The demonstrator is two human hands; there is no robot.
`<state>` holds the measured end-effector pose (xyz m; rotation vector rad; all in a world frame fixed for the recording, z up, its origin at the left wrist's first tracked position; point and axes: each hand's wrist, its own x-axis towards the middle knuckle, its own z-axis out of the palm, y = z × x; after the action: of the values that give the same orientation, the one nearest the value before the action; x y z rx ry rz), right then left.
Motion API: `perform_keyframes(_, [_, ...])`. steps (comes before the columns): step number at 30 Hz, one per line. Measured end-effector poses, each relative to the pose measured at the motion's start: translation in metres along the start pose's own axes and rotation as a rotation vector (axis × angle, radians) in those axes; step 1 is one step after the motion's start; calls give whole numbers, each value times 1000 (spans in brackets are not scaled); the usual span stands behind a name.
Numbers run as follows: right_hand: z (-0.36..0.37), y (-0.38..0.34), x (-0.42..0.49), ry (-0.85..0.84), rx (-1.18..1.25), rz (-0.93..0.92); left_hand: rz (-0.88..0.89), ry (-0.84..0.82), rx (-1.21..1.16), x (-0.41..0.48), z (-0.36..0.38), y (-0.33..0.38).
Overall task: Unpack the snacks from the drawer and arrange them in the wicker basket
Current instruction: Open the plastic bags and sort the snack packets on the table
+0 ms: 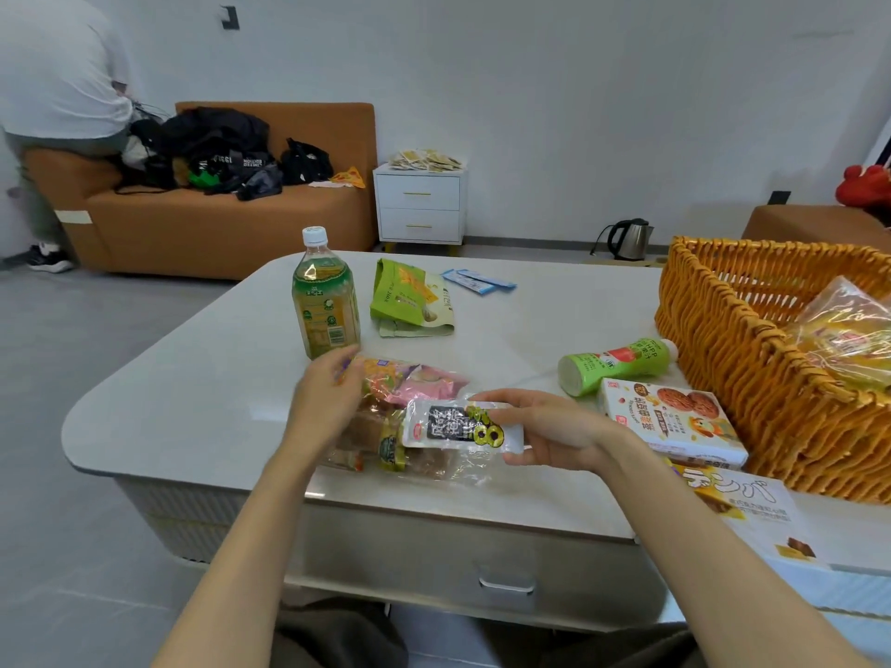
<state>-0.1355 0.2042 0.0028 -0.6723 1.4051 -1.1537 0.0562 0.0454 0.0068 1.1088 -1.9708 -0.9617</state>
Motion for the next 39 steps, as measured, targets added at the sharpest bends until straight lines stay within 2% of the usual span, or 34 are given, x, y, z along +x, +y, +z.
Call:
perform_keyframes(2, [8, 0, 4, -57, 85, -9, -72, 42, 14, 5, -6, -10])
perform_keyframes(5, [24, 2, 13, -96, 225, -29, -153, -11, -7, 14, -8, -21])
perform_keyframes(8, [34, 9, 22, -98, 197, -39, -198, -84, -31, 18, -6, -28])
perform_keyframes(11, [30, 14, 24, 90, -33, -64, -215, -122, -30, 19, -4, -28])
perform_keyframes(13, [25, 16, 26, 210, -73, -53, -218, -125, -35, 19, -4, -25])
perform_keyframes(18, [30, 12, 31, 270, 385, -9, -224, -123, -38, 19, -3, -27])
perform_keyframes(20, [34, 11, 34, 290, 309, -42, -224, -123, -54, 18, -3, -27])
perform_keyframes(23, [45, 9, 38, 228, 128, -115, -227, -126, -73, 17, -4, -28])
perform_keyframes(27, [48, 1, 41, 85, 130, -109, -234, -126, -82, 18, -6, -29])
perform_keyframes(29, [45, 1, 44, 149, 67, -85, -231, -123, -90, 18, -6, -31])
perform_keyframes(31, [47, 5, 49, 290, -11, -81, -222, -116, -85, 18, -6, -31])
perform_keyframes(34, [64, 6, 52, 435, -73, -135, -202, -113, -48, 20, -4, -32])
perform_keyframes(37, [73, 6, 57, 470, -38, -195, -170, -141, 12, 17, -1, -31])
perform_keyframes(39, [69, 5, 55, 442, -54, -158, -106, -163, 109, 12, 4, -28])
